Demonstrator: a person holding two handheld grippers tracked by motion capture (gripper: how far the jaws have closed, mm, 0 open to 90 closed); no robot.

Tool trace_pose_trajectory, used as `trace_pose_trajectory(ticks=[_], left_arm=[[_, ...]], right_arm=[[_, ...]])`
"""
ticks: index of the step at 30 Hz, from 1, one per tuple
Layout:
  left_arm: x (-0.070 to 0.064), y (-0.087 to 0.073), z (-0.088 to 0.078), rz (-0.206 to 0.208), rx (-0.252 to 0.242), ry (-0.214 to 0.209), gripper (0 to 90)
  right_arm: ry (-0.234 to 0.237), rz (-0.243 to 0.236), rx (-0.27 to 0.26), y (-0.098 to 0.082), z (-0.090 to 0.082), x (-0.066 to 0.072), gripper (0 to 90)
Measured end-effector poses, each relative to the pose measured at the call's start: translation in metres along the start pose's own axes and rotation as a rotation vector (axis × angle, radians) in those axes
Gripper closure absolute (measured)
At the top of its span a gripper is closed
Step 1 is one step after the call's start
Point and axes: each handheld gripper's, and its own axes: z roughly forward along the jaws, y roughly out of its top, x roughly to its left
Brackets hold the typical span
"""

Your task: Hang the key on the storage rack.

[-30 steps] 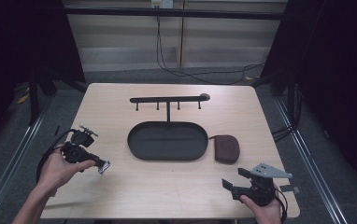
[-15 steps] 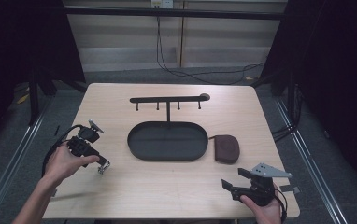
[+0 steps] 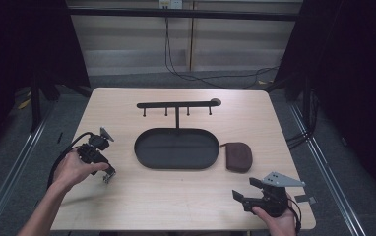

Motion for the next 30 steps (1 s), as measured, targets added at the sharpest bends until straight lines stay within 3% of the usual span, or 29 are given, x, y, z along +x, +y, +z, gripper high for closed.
trace_pose_trajectory(ticks=[6,12,14,19,25,30], left_arm=[[0.003,0.001,0.009,-0.002,0.015,-0.010,62.8],[0.002,0.003,0.013,0.002,0.024,0.025,64.9],[0.001,0.004,0.017,0.024,0.042,0.018,65.5],[-0.002,0.006,0.022,0.023,0.066,0.030,65.7],[-0.001,0.006,0.025,0.013,0.066,0.057,66.5],[-0.010,0.009,0.027,0.042,0.096,0.120,66.4]], right_arm=[[0.004,0.000,0.004,0.000,0.000,0.000,18.8],[0.002,0.002,0.011,0.000,0.001,-0.001,18.6],[0.001,0.002,0.012,0.000,0.001,0.000,18.6],[0.003,0.003,0.014,0.000,0.002,0.000,18.6],[0.005,0.002,0.014,0.000,0.002,0.000,18.6],[0.005,-0.003,0.022,0.000,0.003,0.000,18.6]])
